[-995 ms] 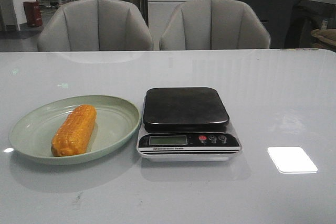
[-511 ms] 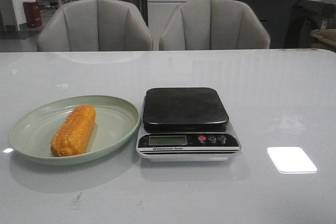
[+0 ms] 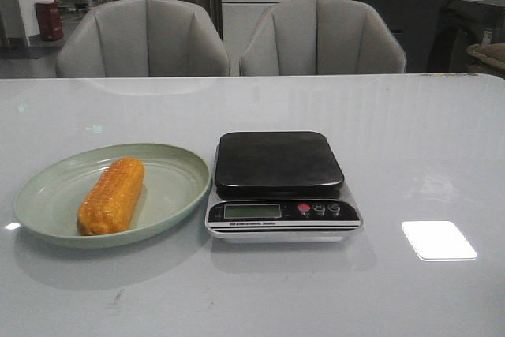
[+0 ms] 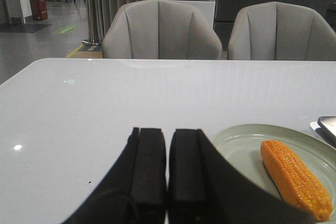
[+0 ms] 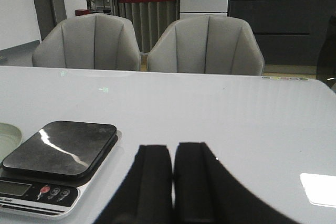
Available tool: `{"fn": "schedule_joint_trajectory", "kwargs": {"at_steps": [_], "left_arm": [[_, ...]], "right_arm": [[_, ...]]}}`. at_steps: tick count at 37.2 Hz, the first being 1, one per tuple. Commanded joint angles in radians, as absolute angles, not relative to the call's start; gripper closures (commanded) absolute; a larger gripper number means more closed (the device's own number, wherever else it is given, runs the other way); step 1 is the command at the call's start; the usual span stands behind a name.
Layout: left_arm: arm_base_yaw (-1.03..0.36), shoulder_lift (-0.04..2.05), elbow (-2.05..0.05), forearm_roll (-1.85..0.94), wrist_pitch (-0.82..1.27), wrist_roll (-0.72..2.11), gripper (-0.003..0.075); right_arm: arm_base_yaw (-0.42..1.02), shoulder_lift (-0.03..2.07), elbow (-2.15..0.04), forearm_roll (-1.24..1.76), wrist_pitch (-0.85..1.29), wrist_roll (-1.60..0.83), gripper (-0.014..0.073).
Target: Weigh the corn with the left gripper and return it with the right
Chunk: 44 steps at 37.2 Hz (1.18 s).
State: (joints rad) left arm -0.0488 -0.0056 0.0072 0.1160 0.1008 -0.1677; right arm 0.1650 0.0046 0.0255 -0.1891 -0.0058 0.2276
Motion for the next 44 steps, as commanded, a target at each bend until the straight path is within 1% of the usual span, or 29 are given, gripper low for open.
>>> {"fn": "schedule_joint_trajectory", "kwargs": {"at_steps": [1, 4, 16, 44], "left_arm": [[-0.057, -0.027, 0.038, 0.106, 0.018, -0.168, 0.0606], [-0.057, -0.027, 0.038, 0.106, 0.018, -0.168, 0.0606], [-0.057, -0.025, 0.038, 0.106, 0.018, -0.168, 0.0606], [-0.057, -0.025, 0.038, 0.106, 0.018, -0.168, 0.0606]], "right_arm": [[0.158, 0.004, 0.036, -0.166, -0.106, 0.159, 0.041], [0.158, -0.002, 0.036, -0.131, -0.094, 0.13, 0.041], [0.158, -0.004, 0.036, -0.085, -0.099, 0.138, 0.041], [0.147, -0.004, 0.036, -0.085, -0.098, 0.138, 0.041]]}}
